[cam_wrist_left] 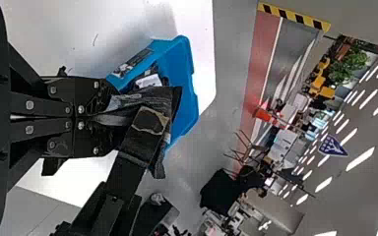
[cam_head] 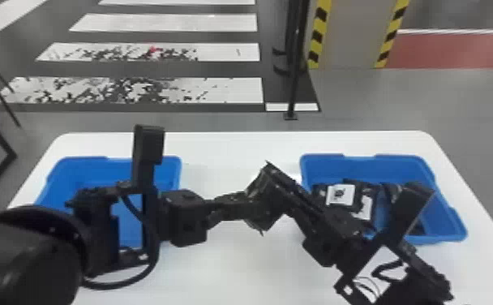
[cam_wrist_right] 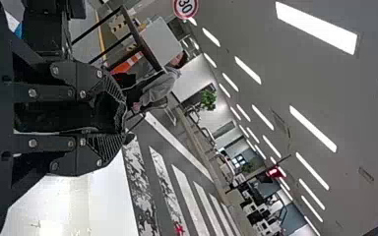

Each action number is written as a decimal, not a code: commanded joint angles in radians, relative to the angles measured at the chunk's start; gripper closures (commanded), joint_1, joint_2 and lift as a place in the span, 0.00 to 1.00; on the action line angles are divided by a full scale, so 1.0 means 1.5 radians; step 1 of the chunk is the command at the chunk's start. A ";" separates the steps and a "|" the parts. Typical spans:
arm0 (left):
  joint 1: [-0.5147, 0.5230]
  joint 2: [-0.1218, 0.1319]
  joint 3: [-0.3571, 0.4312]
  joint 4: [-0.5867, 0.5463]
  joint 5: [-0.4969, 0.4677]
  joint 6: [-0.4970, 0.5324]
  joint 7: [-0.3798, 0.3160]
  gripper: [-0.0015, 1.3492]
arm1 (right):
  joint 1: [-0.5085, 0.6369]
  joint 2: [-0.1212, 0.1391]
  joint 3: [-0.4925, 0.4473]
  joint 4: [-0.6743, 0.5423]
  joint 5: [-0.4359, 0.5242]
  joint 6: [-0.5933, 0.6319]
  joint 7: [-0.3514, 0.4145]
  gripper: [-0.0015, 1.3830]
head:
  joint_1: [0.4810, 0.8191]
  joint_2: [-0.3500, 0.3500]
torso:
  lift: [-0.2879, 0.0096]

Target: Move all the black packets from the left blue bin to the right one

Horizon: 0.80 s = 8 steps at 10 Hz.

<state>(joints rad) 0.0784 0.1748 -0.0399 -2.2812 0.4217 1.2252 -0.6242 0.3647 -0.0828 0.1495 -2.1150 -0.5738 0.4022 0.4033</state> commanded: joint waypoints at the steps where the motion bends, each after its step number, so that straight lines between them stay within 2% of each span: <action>1: 0.005 -0.001 0.004 0.000 0.007 -0.004 0.003 0.78 | 0.001 0.000 0.000 -0.003 0.005 0.003 0.000 0.93 | 0.63 0.52 | 0.50; 3: 0.030 -0.005 0.029 0.000 0.010 -0.025 0.006 0.23 | -0.004 0.000 -0.016 0.005 0.002 0.002 -0.002 0.93 | 0.63 0.53 | 0.50; 4: 0.056 -0.005 0.051 -0.002 0.018 -0.056 0.006 0.07 | -0.016 -0.001 -0.041 0.014 0.006 0.002 -0.003 0.93 | 0.63 0.53 | 0.50; 5: 0.083 -0.005 0.072 -0.007 0.029 -0.095 0.005 0.08 | -0.034 -0.006 -0.074 0.025 0.018 0.002 -0.003 0.93 | 0.63 0.52 | 0.50; 8: 0.177 -0.011 0.132 -0.062 0.054 -0.144 0.004 0.10 | -0.099 -0.019 -0.160 0.099 0.051 0.003 -0.007 0.93 | 0.63 0.46 | 0.50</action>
<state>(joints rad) 0.3207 0.1609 0.1446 -2.3619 0.4917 1.0211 -0.6197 0.2354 -0.1090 -0.0628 -1.9919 -0.5087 0.4056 0.3924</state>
